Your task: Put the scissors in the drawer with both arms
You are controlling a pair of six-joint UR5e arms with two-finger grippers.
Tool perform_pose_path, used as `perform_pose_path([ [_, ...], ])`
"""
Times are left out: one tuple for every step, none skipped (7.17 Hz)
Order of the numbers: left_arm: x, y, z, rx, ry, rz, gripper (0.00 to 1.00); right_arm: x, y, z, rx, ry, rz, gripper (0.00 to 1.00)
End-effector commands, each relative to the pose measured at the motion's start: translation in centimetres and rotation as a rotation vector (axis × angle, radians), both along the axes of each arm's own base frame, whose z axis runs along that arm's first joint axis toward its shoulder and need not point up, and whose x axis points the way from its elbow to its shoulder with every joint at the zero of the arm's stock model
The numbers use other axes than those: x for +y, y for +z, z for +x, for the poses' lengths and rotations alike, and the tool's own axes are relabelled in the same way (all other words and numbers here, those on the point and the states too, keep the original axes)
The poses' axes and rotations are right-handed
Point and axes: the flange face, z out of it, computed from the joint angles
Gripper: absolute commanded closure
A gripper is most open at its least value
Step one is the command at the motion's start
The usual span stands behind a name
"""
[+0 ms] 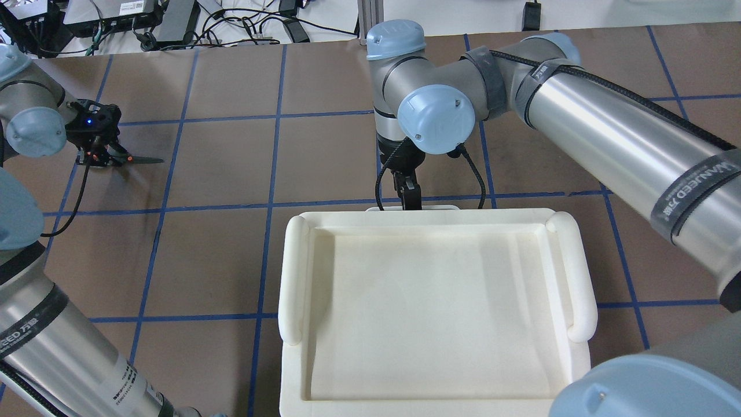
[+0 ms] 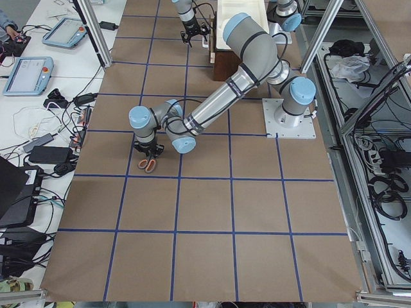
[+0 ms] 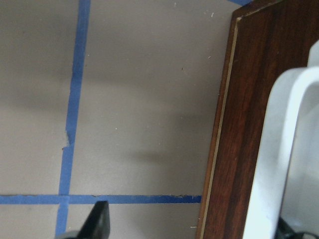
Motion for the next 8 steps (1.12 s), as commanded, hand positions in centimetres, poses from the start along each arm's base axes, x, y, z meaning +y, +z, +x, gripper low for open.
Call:
perform_pose_path([
  [0.0,0.1,-0.1,0.003,0.000,-0.002,0.76,-0.4,0.0,0.0,-0.010,0.065,-0.024,0.00],
  [0.0,0.3,-0.1,0.004,0.000,-0.004,0.79,-0.6,0.0,0.0,-0.011,0.081,-0.037,0.00],
  [0.0,1.2,-0.5,-0.002,-0.005,-0.009,0.83,-0.9,0.2,0.0,-0.023,0.100,-0.056,0.00],
  [-0.2,2.4,-1.4,-0.010,-0.014,-0.017,0.86,-1.2,0.3,0.2,-0.034,0.123,-0.071,0.00],
  [-0.2,4.0,-3.0,-0.005,-0.029,-0.006,0.88,-1.6,0.4,0.1,-0.033,0.125,-0.087,0.00],
  [-0.2,5.7,-4.5,-0.009,-0.046,-0.009,0.89,-2.2,0.1,0.3,-0.042,0.130,-0.117,0.00],
  [0.0,6.7,-5.0,-0.004,-0.037,-0.001,0.89,-2.7,-0.5,0.4,-0.047,0.139,-0.132,0.00],
  [0.3,7.8,-5.6,0.002,-0.026,0.010,0.91,-3.3,-0.5,0.3,-0.050,0.150,-0.136,0.00],
])
